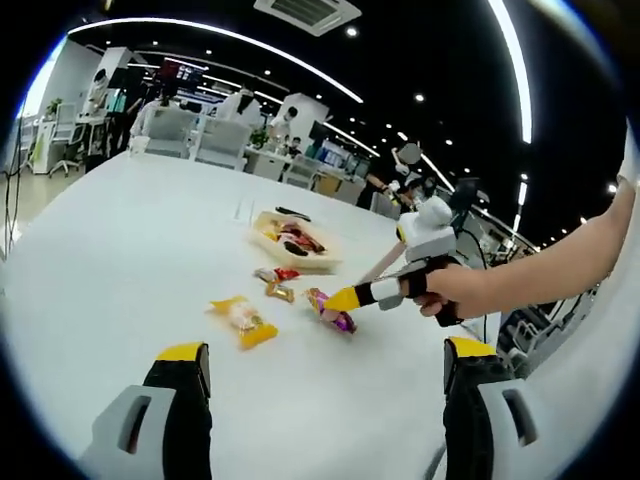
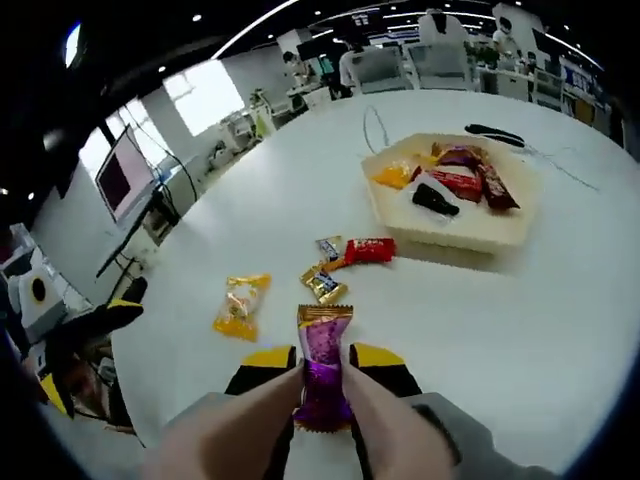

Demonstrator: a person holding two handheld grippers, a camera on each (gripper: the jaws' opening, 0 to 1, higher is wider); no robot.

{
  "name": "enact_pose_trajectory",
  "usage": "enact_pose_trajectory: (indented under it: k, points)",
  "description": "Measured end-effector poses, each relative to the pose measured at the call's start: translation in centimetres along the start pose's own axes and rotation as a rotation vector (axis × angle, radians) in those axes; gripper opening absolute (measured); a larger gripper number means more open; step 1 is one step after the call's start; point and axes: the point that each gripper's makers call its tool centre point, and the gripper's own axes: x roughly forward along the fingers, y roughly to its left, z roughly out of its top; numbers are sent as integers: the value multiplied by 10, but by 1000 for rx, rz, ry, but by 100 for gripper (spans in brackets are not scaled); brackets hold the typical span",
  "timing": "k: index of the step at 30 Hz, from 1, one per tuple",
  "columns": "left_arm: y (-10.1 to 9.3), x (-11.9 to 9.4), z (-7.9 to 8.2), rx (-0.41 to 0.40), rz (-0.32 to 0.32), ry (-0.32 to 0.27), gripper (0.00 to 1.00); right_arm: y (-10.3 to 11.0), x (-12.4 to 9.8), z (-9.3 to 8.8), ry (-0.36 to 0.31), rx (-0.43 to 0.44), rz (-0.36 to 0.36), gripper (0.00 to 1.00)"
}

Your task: Place the target food into the container with the food tongs after gripping and lifting it, then release it inside without dropping or visibly crushing the food.

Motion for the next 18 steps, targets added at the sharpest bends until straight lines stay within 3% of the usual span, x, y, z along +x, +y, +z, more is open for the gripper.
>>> enact_pose_trajectory:
  k: [2, 4, 6, 8, 9, 11, 14, 16, 18]
  points:
    - [2, -2, -4, 2, 0, 17, 99, -3, -11, 17, -107, 164, 9, 20]
    - [15, -6, 1, -38, 50, -1, 98, -15, -18, 22, -151, 240, 4, 20]
    - [18, -8, 15, -94, 42, -47, 98, -26, -27, 18, -155, 226, -23, 20]
    - [18, -10, 22, -84, 32, -48, 97, -36, -35, 16, -175, 246, -49, 20]
    - [16, -9, 25, -72, 23, -45, 97, -38, -40, 18, -202, 267, -44, 20]
    - [6, -8, 36, 10, -12, -30, 97, -56, -59, 27, -300, 393, -53, 20]
    - [-3, -4, 43, 67, -26, -24, 98, -67, -73, 28, -321, 407, -59, 20]
    - [-9, 3, 46, 75, -17, -19, 98, -80, -90, 37, -321, 371, -76, 20]
    - [-22, 10, 50, 36, -15, -39, 99, -89, -110, 55, -417, 408, -80, 20]
